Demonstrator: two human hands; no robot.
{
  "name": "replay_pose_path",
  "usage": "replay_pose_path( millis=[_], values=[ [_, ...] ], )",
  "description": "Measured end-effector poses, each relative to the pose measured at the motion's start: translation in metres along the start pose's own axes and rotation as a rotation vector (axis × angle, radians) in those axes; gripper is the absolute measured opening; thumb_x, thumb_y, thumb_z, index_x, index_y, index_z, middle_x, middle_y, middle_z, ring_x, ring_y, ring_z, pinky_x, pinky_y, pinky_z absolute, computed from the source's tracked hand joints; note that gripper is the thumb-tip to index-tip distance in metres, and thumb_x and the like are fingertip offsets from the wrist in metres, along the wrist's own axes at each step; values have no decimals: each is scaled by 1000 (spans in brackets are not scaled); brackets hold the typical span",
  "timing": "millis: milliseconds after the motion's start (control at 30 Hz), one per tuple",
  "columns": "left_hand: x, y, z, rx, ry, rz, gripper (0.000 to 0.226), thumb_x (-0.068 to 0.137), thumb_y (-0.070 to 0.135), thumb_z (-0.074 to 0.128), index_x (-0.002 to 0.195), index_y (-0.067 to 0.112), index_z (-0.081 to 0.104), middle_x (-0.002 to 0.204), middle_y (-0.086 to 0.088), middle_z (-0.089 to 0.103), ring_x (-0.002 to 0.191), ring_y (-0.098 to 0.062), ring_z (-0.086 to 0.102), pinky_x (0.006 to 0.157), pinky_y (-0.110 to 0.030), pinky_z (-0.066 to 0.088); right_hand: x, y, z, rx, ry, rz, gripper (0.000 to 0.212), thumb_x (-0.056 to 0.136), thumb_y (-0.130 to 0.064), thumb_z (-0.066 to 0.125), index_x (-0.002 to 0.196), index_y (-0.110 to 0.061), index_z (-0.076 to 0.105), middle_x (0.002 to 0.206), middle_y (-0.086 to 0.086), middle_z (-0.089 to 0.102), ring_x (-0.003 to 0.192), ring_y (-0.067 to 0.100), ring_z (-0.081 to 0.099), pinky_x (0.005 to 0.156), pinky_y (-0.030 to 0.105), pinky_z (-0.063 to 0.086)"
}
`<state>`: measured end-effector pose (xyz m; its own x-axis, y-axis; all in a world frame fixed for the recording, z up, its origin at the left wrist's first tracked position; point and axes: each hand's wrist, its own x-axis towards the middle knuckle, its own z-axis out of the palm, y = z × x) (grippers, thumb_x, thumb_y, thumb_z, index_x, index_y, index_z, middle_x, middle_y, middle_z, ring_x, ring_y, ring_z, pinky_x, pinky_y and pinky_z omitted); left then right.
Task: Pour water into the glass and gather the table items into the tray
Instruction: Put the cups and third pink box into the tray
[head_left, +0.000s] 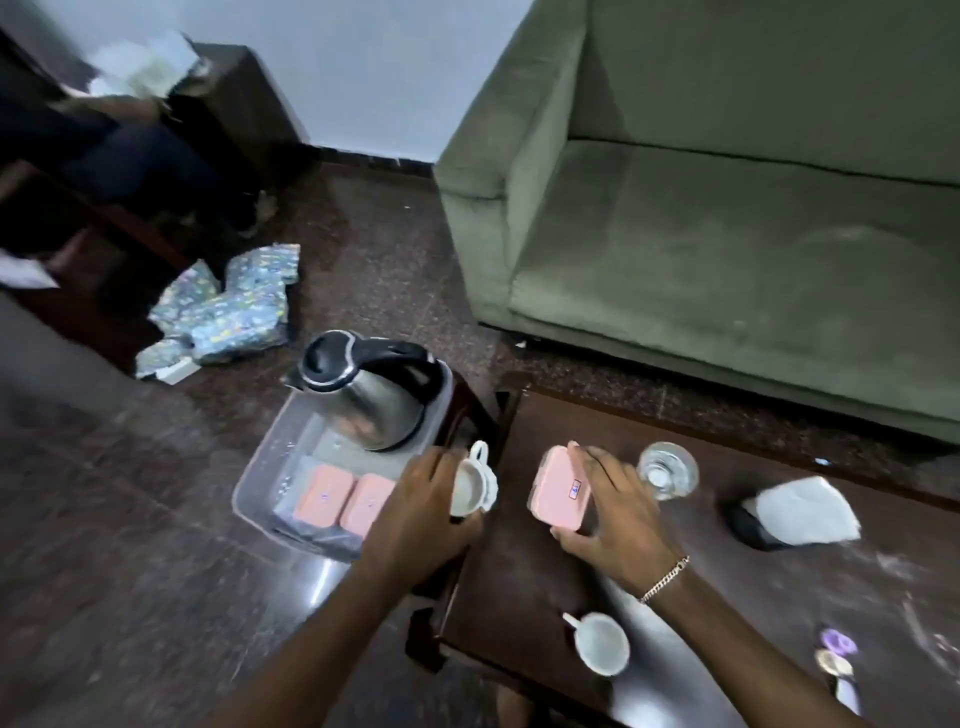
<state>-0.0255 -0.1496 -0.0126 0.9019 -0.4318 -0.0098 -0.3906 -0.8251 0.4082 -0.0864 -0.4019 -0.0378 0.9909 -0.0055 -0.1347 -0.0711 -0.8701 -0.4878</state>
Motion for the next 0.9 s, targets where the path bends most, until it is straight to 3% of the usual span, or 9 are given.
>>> replay_pose_path(
  millis=[100, 200, 367, 533, 733, 900],
  values=[
    [-11, -54, -45, 50, 50, -133, 54, 71, 46, 76, 113, 16, 59, 105, -6, 61, 95, -32, 61, 76, -41, 51, 28, -63, 9, 21, 15, -123, 100, 58, -59, 65, 148, -23, 40, 145, -3, 47, 115, 24, 53, 84, 38, 43],
    [-18, -104, -76, 57, 64, -300, 58, 68, 49, 78, 111, 15, 63, 104, -7, 62, 92, -35, 64, 76, -42, 52, 51, -117, 26, 34, -2, -222, 100, 59, -58, 67, 148, -25, 38, 146, -5, 45, 119, 21, 48, 85, 34, 35],
    [-15, -167, -100, 103, 34, -500, 61, 71, 39, 88, 119, 10, 63, 114, -14, 64, 100, -39, 64, 81, -41, 47, 73, -180, 67, 28, -63, -301, 100, 62, -67, 58, 148, -22, 34, 144, -3, 45, 123, 22, 48, 93, 43, 39],
    [5, -214, -104, 128, -47, -509, 67, 72, 44, 87, 125, 11, 61, 118, -13, 64, 104, -37, 64, 83, -42, 51, 88, -230, 109, 51, -104, -284, 91, 65, -74, 50, 139, -23, 37, 132, -2, 52, 114, 23, 54, 90, 45, 38],
    [41, -241, -102, 72, -117, -447, 51, 67, 44, 90, 102, 15, 67, 100, -10, 70, 89, -31, 65, 67, -34, 44, 101, -270, 157, 206, -186, -295, 83, 62, -58, 71, 128, -21, 39, 124, 5, 57, 108, 31, 60, 86, 46, 40],
    [63, -254, -98, 45, -135, -457, 63, 65, 45, 90, 113, 13, 67, 106, -12, 74, 95, -33, 68, 73, -37, 52, 111, -289, 186, 119, -106, -297, 67, 62, -57, 70, 112, -22, 42, 108, -1, 61, 100, 28, 59, 80, 46, 39]
  ],
)
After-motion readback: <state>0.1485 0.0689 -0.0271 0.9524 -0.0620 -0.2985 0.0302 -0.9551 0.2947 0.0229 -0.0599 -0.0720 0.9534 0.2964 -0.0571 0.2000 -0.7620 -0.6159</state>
